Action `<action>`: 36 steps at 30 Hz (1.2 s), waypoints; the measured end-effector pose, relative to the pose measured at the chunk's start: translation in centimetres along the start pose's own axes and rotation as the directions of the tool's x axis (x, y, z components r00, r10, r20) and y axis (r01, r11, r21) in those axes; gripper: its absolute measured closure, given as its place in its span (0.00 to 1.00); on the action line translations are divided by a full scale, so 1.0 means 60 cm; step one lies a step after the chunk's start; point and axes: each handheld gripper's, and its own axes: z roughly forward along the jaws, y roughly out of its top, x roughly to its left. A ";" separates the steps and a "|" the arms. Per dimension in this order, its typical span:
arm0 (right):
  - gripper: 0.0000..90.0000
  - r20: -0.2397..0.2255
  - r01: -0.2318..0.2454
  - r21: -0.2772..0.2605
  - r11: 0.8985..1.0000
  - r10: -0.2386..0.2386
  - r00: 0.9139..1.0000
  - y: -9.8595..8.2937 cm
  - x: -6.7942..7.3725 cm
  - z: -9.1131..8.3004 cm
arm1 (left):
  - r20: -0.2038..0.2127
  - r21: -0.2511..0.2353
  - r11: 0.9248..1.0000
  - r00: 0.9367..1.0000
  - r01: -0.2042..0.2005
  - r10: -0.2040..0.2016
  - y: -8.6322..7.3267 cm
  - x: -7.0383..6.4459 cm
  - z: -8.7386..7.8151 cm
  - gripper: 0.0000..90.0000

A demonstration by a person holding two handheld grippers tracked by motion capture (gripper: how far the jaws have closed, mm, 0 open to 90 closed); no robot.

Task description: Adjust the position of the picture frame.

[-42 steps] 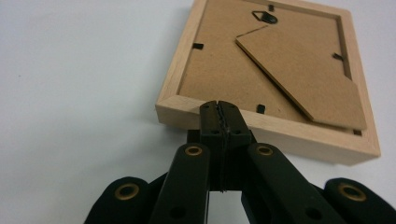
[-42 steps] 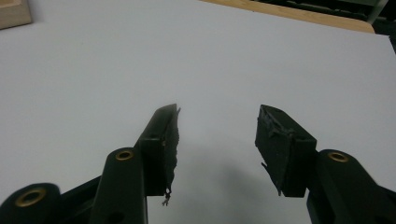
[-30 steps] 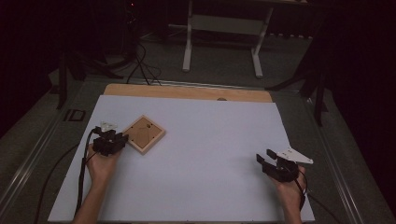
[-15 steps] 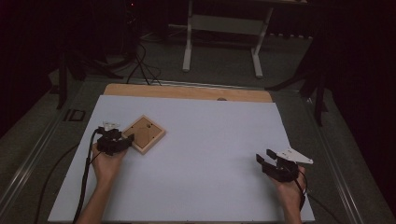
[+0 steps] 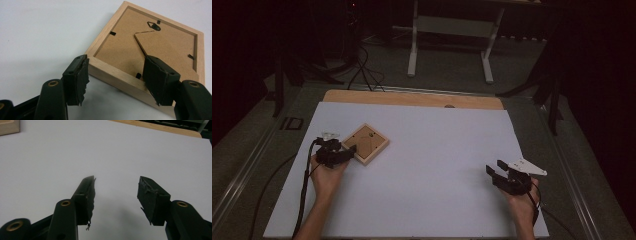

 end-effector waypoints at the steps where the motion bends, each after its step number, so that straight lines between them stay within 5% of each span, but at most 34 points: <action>1: 0.53 0.000 0.000 0.000 1.000 0.000 1.000 0.000 0.000 0.000 | 0.003 -0.003 1.000 1.000 0.010 -0.010 -0.001 0.001 0.000 0.42; 11: 0.52 -0.003 0.002 0.002 1.000 -0.002 1.000 0.000 0.001 0.001 | 0.009 -0.005 1.000 1.000 0.025 -0.025 -0.003 0.002 0.000 0.43; 36: 0.52 -0.008 0.008 0.005 1.000 -0.008 1.000 0.001 0.003 0.003 | 0.028 -0.008 1.000 1.000 0.006 -0.006 0.006 -0.015 0.005 0.69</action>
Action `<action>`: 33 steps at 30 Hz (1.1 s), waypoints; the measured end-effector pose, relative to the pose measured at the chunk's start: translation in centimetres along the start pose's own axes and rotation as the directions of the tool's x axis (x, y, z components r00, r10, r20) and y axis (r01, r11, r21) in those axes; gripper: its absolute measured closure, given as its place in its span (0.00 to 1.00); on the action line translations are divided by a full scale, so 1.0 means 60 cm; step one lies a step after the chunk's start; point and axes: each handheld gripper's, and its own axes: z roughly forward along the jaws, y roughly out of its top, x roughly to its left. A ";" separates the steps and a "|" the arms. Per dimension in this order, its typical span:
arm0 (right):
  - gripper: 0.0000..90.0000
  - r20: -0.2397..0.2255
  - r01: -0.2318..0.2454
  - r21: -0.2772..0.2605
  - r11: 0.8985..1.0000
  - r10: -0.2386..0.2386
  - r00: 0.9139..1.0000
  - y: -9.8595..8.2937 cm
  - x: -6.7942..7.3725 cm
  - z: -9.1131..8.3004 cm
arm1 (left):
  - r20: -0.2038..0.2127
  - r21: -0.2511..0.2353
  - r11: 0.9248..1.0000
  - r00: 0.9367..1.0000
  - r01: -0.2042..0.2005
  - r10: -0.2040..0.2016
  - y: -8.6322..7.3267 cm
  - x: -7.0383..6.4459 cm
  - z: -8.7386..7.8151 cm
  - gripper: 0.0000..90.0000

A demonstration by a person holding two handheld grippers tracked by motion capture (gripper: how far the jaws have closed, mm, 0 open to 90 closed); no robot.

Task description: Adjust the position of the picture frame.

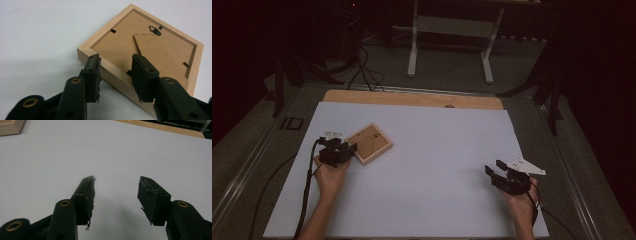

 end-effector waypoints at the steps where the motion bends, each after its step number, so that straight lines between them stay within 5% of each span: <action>1: 0.52 0.000 0.001 0.001 1.000 -0.001 1.000 0.000 0.000 0.000 | 0.003 -0.004 1.000 1.000 0.002 -0.002 0.001 -0.002 0.002 0.69; 14: 0.52 0.001 0.001 0.001 1.000 -0.001 1.000 0.000 0.000 0.000 | 0.007 -0.015 1.000 1.000 -0.015 0.015 0.005 -0.020 0.008 0.83; 28: 0.52 0.003 -0.003 -0.002 1.000 0.003 1.000 0.000 -0.002 -0.002 | -0.021 -0.009 1.000 1.000 -0.001 0.001 0.002 -0.033 0.010 0.71; 33: 0.52 0.001 -0.003 -0.001 1.000 0.003 1.000 0.000 -0.002 -0.001 | -0.031 -0.005 1.000 0.999 -0.025 0.025 0.002 -0.035 0.008 0.76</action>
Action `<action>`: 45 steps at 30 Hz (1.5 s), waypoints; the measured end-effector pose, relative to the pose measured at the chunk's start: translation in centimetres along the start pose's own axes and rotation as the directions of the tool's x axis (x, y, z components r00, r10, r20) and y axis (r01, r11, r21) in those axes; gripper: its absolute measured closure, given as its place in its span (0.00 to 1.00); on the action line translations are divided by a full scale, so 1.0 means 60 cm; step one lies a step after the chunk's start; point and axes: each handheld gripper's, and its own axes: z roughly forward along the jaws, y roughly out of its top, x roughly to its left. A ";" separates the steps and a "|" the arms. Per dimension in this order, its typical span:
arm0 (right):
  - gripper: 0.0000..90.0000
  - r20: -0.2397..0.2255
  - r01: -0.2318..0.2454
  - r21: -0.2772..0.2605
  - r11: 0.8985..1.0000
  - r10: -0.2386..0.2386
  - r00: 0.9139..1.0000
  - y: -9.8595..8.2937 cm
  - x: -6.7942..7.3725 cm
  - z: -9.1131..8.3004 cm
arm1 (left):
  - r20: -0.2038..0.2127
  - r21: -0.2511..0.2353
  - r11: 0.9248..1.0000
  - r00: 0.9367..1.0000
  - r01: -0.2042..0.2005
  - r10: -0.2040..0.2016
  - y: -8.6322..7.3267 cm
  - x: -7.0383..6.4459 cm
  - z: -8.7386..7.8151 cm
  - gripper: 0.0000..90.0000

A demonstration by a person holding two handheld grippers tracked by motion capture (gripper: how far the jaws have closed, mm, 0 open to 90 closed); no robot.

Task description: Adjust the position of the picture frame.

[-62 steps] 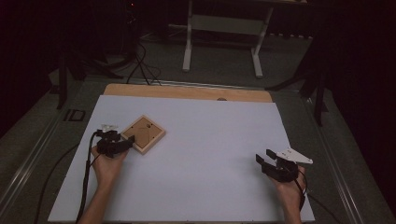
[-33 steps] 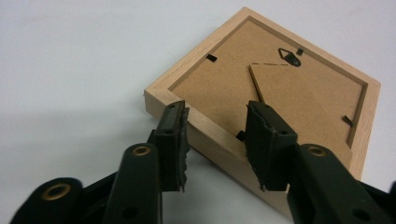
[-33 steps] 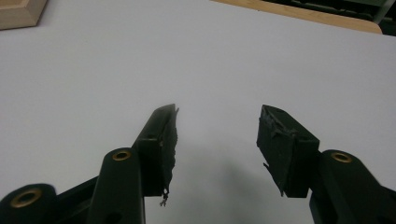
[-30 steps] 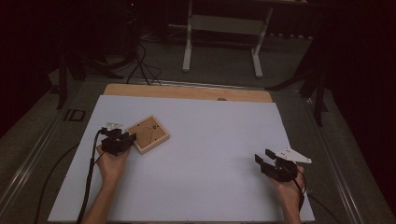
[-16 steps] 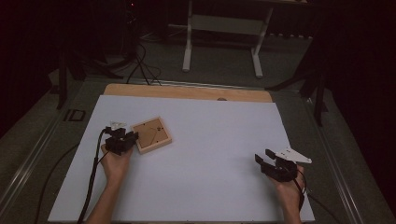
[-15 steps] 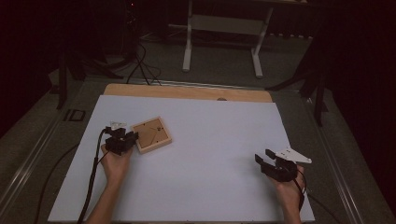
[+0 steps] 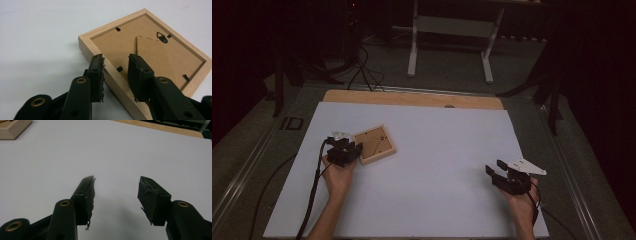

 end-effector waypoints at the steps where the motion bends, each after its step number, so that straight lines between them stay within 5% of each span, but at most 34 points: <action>1: 0.52 0.000 0.000 0.001 1.000 0.000 1.000 0.000 0.000 0.000 | 0.002 0.003 1.000 1.000 -0.004 0.004 0.000 0.001 -0.001 0.80; 10: 0.52 -0.004 0.006 0.005 1.000 -0.006 1.000 0.000 0.003 0.004 | 0.039 -0.003 1.000 0.999 -0.022 0.022 0.003 0.000 0.005 0.83; 21: 0.52 -0.002 0.002 -0.001 1.000 -0.002 1.000 0.001 0.002 0.002 | 0.077 0.006 0.996 0.993 -0.087 0.087 0.001 -0.041 0.006 0.90; 30: 0.52 -0.001 0.001 -0.002 1.000 -0.001 1.000 0.001 0.001 0.001 | 0.080 0.005 0.998 0.994 -0.069 0.069 -0.014 -0.062 -0.008 0.89; 38: 0.52 0.000 -0.003 -0.008 1.000 0.003 1.000 0.001 0.000 -0.002 | 0.120 -0.026 0.994 0.986 -0.109 0.111 -0.015 -0.048 -0.027 0.80; 45: 0.52 0.001 0.001 -0.005 1.000 -0.001 1.000 0.001 0.002 0.000 | 0.087 -0.036 0.998 0.994 -0.058 0.061 -0.008 -0.029 -0.019 1.00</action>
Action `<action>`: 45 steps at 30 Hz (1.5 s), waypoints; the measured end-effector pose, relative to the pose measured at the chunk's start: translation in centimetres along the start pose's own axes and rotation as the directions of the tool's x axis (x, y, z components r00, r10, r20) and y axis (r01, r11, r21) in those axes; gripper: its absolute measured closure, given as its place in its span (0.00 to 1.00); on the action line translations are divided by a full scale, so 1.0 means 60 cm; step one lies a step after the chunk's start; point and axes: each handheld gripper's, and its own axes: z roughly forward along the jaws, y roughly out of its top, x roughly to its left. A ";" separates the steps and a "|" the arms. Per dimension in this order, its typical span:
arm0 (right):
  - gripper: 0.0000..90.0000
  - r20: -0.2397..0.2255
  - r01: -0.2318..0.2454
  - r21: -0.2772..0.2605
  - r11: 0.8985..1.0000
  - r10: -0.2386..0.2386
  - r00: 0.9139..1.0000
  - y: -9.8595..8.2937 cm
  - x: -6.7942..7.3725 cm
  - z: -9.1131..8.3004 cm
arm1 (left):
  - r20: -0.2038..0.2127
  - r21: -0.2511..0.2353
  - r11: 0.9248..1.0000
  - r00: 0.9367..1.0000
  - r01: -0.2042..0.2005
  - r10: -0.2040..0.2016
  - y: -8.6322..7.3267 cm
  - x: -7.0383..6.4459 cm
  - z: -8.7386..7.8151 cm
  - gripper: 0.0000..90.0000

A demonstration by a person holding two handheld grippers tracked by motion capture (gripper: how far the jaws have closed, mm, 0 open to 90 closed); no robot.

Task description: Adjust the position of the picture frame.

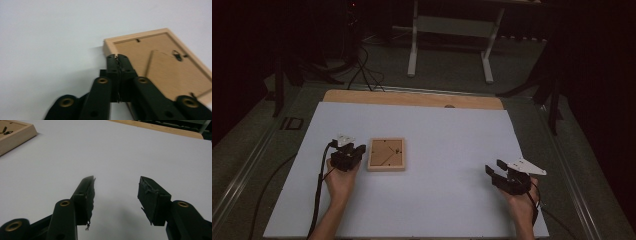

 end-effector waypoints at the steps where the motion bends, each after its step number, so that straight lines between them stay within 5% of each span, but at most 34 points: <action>1: 0.52 0.000 0.001 0.000 1.000 -0.001 1.000 0.000 0.000 0.000 | -0.008 0.008 1.000 1.000 0.002 -0.002 0.000 0.001 0.005 1.00; 12: 0.52 0.000 -0.002 -0.001 1.000 0.002 1.000 0.000 -0.002 -0.001 | -0.024 0.088 0.996 0.999 -0.030 0.033 -0.003 -0.012 0.041 1.00; 31: 0.52 -0.001 0.001 0.003 1.000 -0.001 1.000 0.000 -0.001 0.000 | 0.048 0.089 0.988 0.992 -0.123 0.119 -0.001 -0.067 0.055 1.00; 45: 0.52 -0.004 0.002 0.004 1.000 -0.002 1.000 0.000 -0.001 0.001 | 0.082 0.087 0.987 0.988 -0.135 0.128 0.001 -0.101 0.066 1.00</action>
